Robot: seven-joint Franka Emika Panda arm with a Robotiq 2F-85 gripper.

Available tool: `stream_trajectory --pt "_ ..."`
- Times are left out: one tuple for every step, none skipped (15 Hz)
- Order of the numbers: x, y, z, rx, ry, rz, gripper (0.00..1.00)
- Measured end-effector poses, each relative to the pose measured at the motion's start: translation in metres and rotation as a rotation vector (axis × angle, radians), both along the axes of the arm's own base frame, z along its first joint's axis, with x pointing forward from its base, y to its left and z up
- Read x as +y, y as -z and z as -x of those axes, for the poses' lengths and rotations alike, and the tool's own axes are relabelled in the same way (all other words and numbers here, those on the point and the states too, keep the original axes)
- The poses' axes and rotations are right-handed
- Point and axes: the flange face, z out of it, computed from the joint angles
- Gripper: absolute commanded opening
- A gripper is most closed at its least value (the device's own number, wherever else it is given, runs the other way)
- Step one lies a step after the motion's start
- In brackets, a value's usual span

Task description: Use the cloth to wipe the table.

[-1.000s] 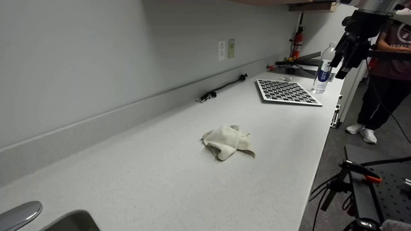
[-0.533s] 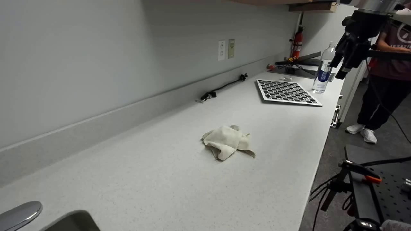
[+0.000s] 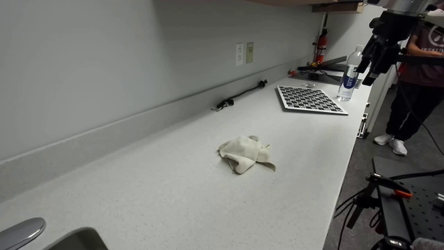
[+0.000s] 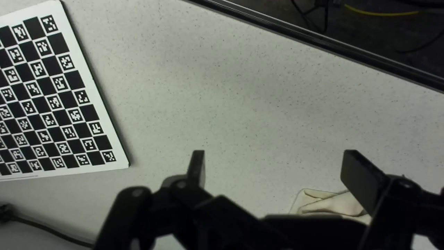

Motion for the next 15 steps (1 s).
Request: stream_trajectory --pt "0.0000 0.0000 0.0000 0.000 0.000 0.000 1.00" --pt "0.0000 0.0000 0.0000 0.000 0.000 0.000 1.00" --pt "0.0000 0.0000 0.0000 0.000 0.000 0.000 1.00" --pt "0.0000 0.0000 0.0000 0.000 0.000 0.000 1.00" --pt "0.0000 0.0000 0.0000 0.000 0.000 0.000 1.00" --pt "0.0000 0.0000 0.0000 0.000 0.000 0.000 1.00" --pt "0.0000 0.0000 0.0000 0.000 0.000 0.000 1.00" --pt "0.0000 0.0000 0.0000 0.000 0.000 0.000 1.00" --pt "0.0000 0.0000 0.0000 0.000 0.000 0.000 1.00" --pt "-0.0001 -0.0003 -0.0001 0.000 0.000 0.000 1.00" --pt "-0.0003 -0.0007 -0.0005 -0.001 0.001 -0.001 1.00" --pt "-0.0005 -0.0011 -0.0008 -0.002 0.003 -0.003 1.00" --pt "-0.0006 -0.0013 -0.0012 -0.003 0.005 -0.007 1.00" --pt "-0.0007 -0.0015 -0.0016 -0.005 0.008 -0.011 1.00" --pt "-0.0009 -0.0017 -0.0019 -0.004 0.008 -0.012 1.00"
